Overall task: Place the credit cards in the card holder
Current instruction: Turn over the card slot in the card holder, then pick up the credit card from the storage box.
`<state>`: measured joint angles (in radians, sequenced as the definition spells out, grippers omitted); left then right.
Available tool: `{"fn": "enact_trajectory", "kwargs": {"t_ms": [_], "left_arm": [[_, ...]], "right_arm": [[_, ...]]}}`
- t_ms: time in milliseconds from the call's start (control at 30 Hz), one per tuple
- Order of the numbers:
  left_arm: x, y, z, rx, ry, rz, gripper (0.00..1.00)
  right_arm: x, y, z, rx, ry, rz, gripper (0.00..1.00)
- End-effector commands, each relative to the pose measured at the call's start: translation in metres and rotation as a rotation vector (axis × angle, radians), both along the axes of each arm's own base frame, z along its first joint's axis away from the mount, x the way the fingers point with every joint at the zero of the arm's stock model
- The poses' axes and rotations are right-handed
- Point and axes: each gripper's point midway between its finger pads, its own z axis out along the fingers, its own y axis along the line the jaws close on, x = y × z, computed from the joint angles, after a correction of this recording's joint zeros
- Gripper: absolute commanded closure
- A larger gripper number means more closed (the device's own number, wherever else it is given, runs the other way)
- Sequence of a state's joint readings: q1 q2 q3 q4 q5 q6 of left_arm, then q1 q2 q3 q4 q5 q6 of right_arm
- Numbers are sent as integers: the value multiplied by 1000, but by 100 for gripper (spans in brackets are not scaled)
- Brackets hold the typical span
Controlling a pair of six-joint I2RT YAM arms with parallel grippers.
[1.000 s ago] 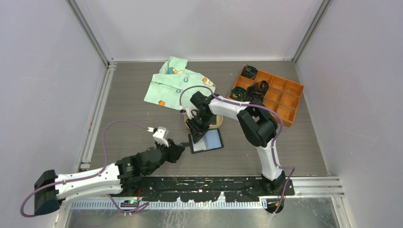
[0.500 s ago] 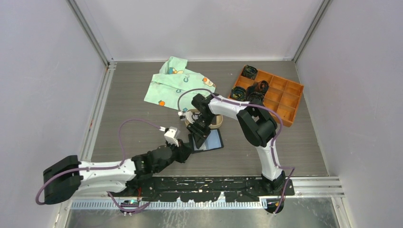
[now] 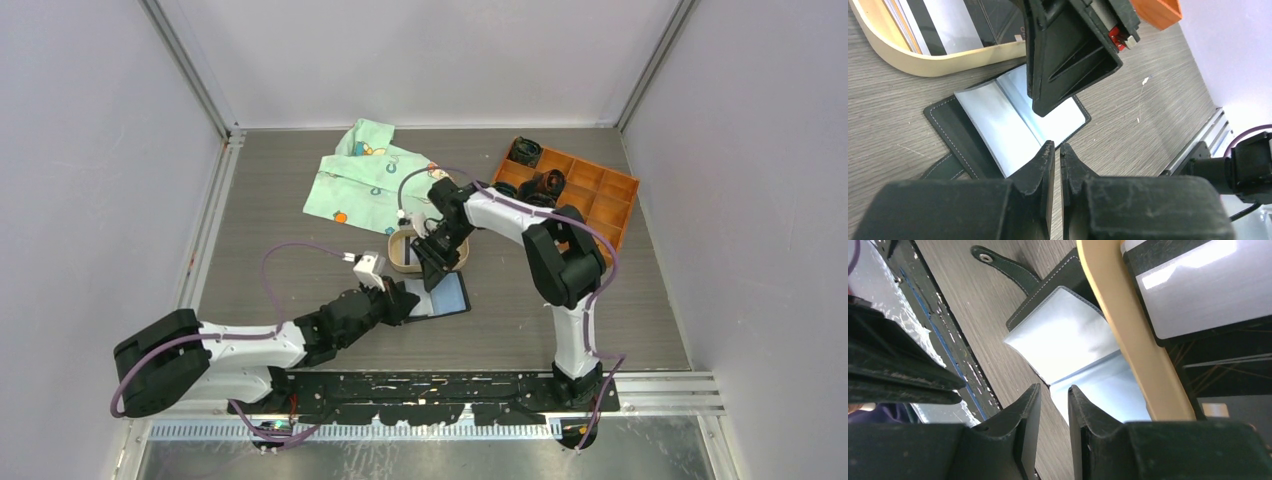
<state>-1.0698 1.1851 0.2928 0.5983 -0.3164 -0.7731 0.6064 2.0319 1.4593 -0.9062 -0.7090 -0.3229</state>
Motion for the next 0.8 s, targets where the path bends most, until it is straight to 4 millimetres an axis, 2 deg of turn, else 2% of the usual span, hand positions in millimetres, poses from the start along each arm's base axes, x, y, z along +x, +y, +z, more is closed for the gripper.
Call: {"fn": "enact_trajectory", "kwargs": {"t_ms": [0, 67, 133, 267, 333, 433, 467, 500, 533, 600, 633, 700, 767], "left_arm": [[8, -9, 33, -160, -11, 1, 90], [9, -5, 38, -192, 0, -3, 89], [11, 0, 44, -205, 10, -10, 82], [18, 18, 58, -186, 30, -9, 57], [29, 30, 69, -195, 31, 13, 43], [35, 37, 85, -236, 41, -19, 29], [38, 39, 88, -244, 49, -20, 25], [42, 41, 91, -247, 55, -20, 21], [46, 41, 94, -249, 58, -29, 20], [54, 42, 96, -241, 72, -47, 20], [59, 43, 95, -236, 81, -60, 21], [70, 46, 90, -208, 95, -68, 25], [81, 55, 80, -137, 95, -54, 29]], "right_arm": [[16, -2, 35, 76, -96, -24, 68], [23, -8, 43, 86, -118, -47, 68], [31, -16, 54, 98, -164, -61, 68], [49, -33, 83, 122, -280, -107, 68], [61, -40, 102, 145, -365, -150, 68], [80, -49, 129, 175, -514, -227, 66], [90, -56, 134, 164, -586, -267, 64], [100, -60, 144, 162, -661, -310, 56], [109, -62, 154, 175, -730, -353, 42], [124, -61, 171, 232, -779, -460, 5], [124, -54, 176, 281, -735, -472, 1], [114, -34, 178, 363, -548, -455, 1], [107, -14, 169, 413, -348, -479, 11]]}}
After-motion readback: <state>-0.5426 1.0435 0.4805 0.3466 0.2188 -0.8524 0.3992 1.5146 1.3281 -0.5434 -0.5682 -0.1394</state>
